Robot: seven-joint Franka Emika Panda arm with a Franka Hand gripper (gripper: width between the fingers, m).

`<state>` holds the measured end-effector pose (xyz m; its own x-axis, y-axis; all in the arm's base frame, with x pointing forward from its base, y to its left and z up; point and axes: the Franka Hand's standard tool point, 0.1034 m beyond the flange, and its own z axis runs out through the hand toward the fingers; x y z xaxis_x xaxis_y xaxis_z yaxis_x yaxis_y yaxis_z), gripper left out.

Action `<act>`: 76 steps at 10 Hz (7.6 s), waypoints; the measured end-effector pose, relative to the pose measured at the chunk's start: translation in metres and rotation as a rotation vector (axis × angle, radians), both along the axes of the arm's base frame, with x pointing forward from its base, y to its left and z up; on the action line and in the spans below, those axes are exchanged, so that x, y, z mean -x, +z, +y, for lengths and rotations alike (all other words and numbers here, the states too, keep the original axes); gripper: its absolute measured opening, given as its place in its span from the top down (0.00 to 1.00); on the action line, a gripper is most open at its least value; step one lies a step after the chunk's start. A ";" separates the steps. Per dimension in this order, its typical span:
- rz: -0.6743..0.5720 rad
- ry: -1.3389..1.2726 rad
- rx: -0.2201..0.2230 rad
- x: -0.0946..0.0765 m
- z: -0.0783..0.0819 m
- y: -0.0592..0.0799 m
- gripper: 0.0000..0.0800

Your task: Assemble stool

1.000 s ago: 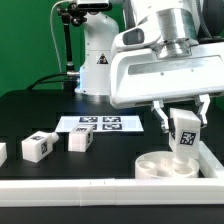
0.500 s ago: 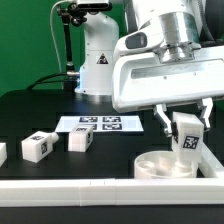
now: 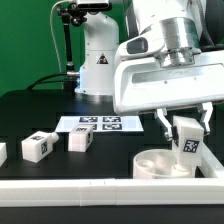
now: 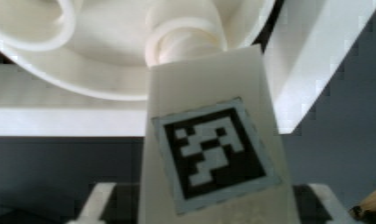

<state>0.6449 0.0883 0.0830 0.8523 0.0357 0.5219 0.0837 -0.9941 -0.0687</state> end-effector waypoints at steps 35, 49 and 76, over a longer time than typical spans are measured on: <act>-0.070 -0.060 -0.030 0.011 0.002 -0.002 0.59; -0.087 -0.026 -0.010 -0.001 -0.001 0.030 0.19; 0.191 1.183 0.509 -0.001 0.002 0.023 0.19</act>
Offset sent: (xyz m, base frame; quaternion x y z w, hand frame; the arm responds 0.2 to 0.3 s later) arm -0.0085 -0.0029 -0.0108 0.0107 0.0018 0.0264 0.9996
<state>0.6463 0.0901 0.1062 0.2270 0.9685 0.1024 0.9525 -0.2427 0.1839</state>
